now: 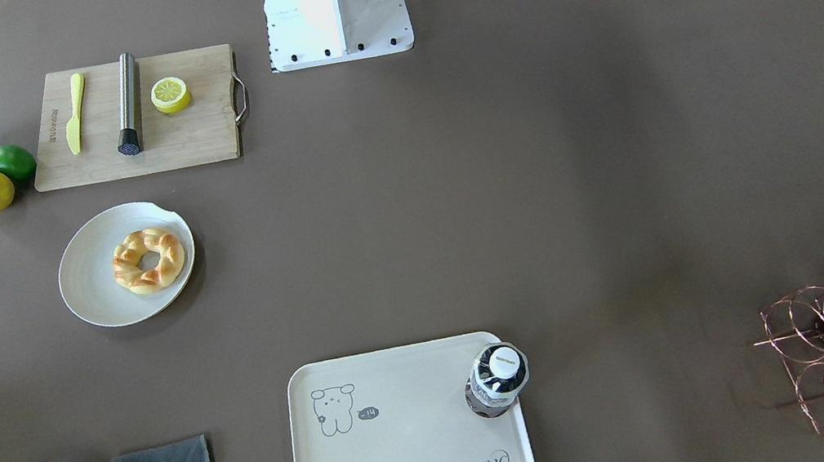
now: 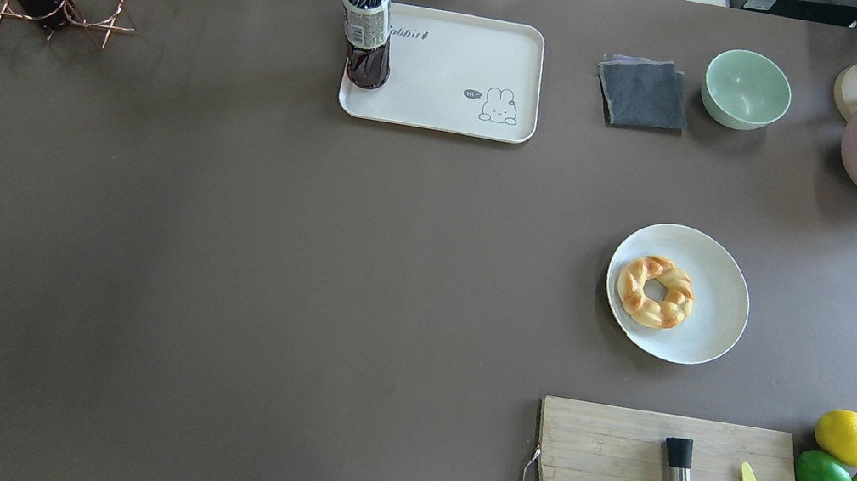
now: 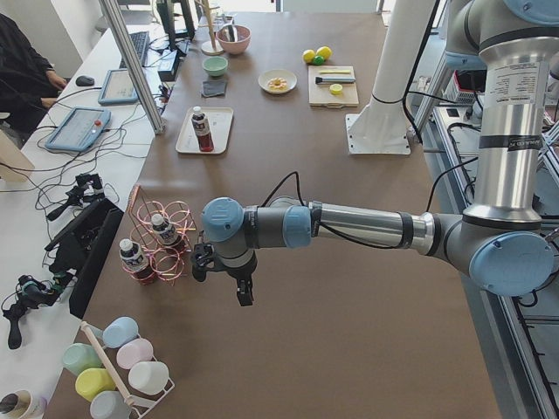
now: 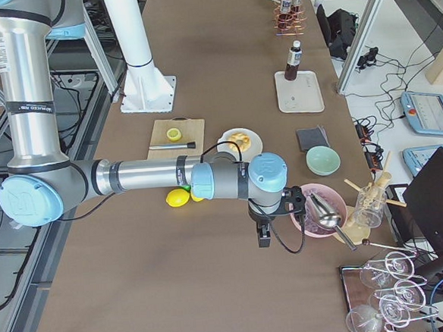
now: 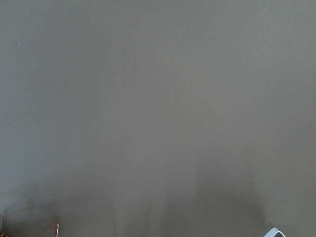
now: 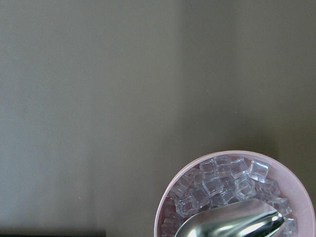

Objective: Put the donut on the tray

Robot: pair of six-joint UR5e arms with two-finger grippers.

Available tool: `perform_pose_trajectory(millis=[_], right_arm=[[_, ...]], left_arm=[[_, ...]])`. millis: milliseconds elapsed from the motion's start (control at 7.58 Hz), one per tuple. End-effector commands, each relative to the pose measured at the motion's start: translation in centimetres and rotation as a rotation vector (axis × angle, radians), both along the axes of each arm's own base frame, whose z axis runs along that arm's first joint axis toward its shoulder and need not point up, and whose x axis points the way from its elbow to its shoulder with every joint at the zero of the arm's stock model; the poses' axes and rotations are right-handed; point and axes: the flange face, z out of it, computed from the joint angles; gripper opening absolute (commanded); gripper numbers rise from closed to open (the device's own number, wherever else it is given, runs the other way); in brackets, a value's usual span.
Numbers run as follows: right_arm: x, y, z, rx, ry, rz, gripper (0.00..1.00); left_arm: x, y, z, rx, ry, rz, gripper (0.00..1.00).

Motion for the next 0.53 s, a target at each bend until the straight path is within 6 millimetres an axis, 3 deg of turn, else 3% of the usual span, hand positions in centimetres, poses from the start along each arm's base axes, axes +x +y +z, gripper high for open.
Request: perform_pose_trajectory(millis=[0,264,396], right_arm=[[0.0,0.1,-0.4,0.008,-0.003,0.001,1.0],[-0.9,-0.2,-3.3,0.003,-0.007,0.039,1.0],[-2.9,-0.3,-5.0,-0.021,-0.011,0.057,1.0]], left_arm=[[0.0,0.0,0.0,-0.001,0.0,0.0,0.98],[0.0,0.0,-0.1,0.002,0.0,0.0,0.98],[0.0,-0.1,-0.2,0.004,0.0,0.0,0.98]])
